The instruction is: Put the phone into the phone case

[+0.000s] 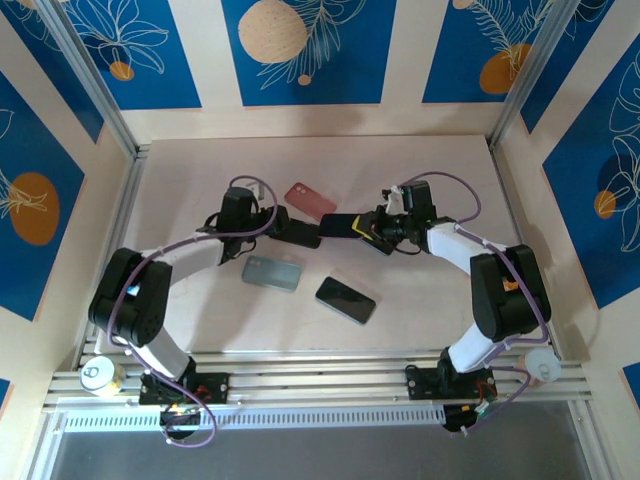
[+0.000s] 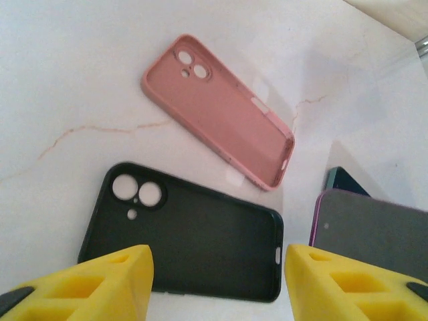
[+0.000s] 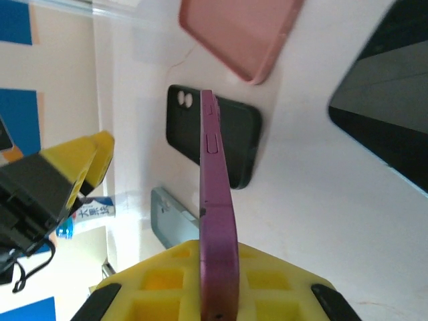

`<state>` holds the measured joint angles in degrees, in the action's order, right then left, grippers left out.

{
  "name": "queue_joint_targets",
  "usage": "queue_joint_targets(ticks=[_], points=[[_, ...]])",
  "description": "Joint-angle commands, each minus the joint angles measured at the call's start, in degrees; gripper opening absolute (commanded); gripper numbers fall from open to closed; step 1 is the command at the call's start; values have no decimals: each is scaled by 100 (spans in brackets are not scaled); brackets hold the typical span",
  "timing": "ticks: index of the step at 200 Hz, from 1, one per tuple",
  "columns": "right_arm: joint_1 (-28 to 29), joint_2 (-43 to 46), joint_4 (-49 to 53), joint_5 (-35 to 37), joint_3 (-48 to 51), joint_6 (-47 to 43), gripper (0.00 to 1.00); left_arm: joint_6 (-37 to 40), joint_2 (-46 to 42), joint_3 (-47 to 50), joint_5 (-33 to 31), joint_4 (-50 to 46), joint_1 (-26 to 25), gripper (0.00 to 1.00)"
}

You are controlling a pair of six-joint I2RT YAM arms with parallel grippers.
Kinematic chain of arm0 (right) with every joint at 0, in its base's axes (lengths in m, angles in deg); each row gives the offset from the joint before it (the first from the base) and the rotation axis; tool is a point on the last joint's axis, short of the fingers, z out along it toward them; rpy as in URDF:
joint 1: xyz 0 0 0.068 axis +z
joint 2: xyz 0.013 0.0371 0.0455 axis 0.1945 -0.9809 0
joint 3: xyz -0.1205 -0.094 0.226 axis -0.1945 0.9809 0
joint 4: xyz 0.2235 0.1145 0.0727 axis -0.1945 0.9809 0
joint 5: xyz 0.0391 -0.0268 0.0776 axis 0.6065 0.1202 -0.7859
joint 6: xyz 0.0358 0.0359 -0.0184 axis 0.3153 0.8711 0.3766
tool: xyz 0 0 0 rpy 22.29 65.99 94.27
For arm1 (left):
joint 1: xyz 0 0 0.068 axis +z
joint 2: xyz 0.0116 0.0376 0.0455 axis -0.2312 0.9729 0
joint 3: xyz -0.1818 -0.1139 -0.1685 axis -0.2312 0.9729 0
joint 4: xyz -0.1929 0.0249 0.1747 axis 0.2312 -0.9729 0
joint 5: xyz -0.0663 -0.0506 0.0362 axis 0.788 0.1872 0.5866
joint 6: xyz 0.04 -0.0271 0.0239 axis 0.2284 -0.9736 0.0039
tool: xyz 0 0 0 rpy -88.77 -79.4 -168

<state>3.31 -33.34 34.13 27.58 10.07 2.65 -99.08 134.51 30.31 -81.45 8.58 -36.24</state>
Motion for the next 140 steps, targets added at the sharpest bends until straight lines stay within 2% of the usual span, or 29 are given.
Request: queue_joint_targets(ticks=[1, 25, 79, 98, 140], points=[[191, -145, -352, -383, -284, 45, 0, 157, 366, -268, -91, -186, 59, 53], [419, -578, -544, -394, -498, 145, 0, -80, 472, -78, -125, 275, 176, 53], [917, -1292, -632, -308, -1061, 322, 0, -246, 711, -57, 125, 552, 444, 53], [990, -1453, -697, -294, -1220, 433, 0, -383, 830, -53, 344, 759, 561, 53], [993, -1781, -847, -364, -1524, 640, 0, -390, 1028, -91, 375, 927, 598, 54]])
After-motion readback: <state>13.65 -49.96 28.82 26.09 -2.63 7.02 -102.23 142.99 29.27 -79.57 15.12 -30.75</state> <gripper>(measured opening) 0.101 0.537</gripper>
